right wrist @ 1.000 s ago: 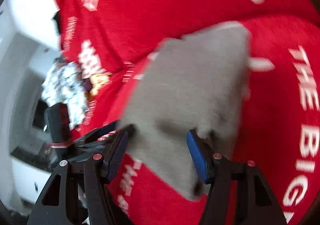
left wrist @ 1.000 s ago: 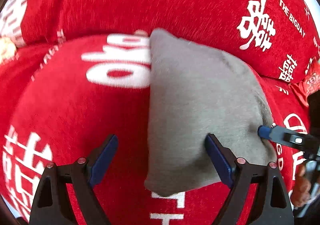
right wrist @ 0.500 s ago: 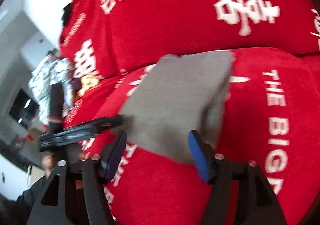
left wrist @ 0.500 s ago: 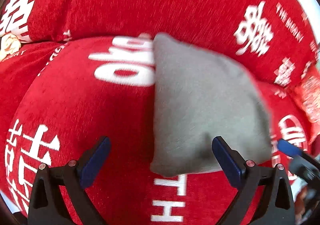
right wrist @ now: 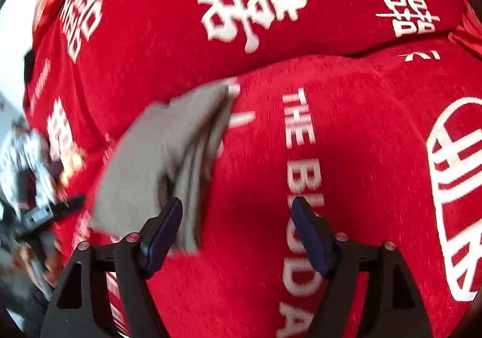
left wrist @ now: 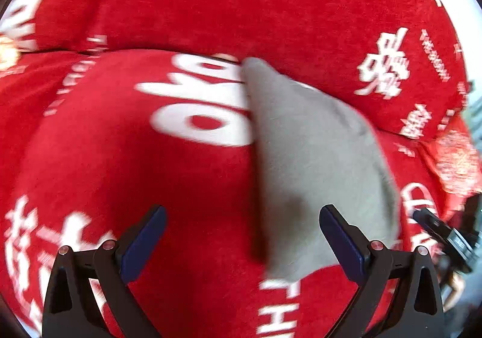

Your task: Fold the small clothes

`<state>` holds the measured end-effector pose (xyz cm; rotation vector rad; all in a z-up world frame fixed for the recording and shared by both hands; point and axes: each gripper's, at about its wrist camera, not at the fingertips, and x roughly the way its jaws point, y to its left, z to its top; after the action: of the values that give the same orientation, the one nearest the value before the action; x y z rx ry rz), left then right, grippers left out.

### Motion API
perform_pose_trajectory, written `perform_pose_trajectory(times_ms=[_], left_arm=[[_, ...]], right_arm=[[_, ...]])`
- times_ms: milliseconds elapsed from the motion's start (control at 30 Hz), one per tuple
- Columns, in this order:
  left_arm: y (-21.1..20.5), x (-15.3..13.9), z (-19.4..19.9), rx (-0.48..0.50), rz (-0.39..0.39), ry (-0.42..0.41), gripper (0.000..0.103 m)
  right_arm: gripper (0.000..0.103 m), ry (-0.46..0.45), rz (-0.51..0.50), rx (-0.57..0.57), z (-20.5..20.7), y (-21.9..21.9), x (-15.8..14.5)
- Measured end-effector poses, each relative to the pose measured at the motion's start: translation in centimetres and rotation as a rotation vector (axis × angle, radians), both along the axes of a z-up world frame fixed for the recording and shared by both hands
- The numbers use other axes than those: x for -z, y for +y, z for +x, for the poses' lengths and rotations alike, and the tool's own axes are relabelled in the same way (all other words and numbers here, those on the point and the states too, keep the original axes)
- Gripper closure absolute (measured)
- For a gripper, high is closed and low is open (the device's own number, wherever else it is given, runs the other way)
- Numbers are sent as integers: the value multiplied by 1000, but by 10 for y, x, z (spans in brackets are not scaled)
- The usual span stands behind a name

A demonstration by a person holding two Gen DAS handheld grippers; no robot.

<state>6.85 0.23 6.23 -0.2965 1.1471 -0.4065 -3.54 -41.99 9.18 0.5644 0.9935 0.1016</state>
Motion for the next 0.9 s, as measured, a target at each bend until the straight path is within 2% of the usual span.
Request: perform_pose_trajectory(times_ms=[133, 300, 433, 567, 600, 633, 667, 733, 800, 900], left_arm=[[-27, 14, 32, 43, -54, 82, 2], [-56, 33, 55, 97, -54, 139, 2], [-62, 49, 69, 113, -85, 179, 2], [-66, 51, 78, 101, -72, 149, 2], [-68, 51, 80, 101, -58, 139, 4], [-71, 49, 79, 110, -42, 121, 21], [-76, 47, 77, 141, -50, 106, 32], [-82, 42, 74, 134, -11, 80, 36], [-87, 36, 69, 135, 27, 42, 40], [-92, 29, 65, 131, 70, 8, 46]], right_arm=[[24, 41, 111, -22, 44, 16, 12], [24, 119, 196, -58, 83, 48, 42], [24, 170, 189, -113, 110, 71, 63], [23, 132, 127, -129, 129, 91, 65], [23, 127, 120, -130, 133, 94, 66], [27, 127, 107, -137, 136, 100, 66], [33, 127, 80, -153, 136, 104, 65], [49, 115, 30, -184, 136, 115, 60], [57, 97, -11, -198, 135, 121, 53], [58, 81, -79, -209, 134, 131, 47]])
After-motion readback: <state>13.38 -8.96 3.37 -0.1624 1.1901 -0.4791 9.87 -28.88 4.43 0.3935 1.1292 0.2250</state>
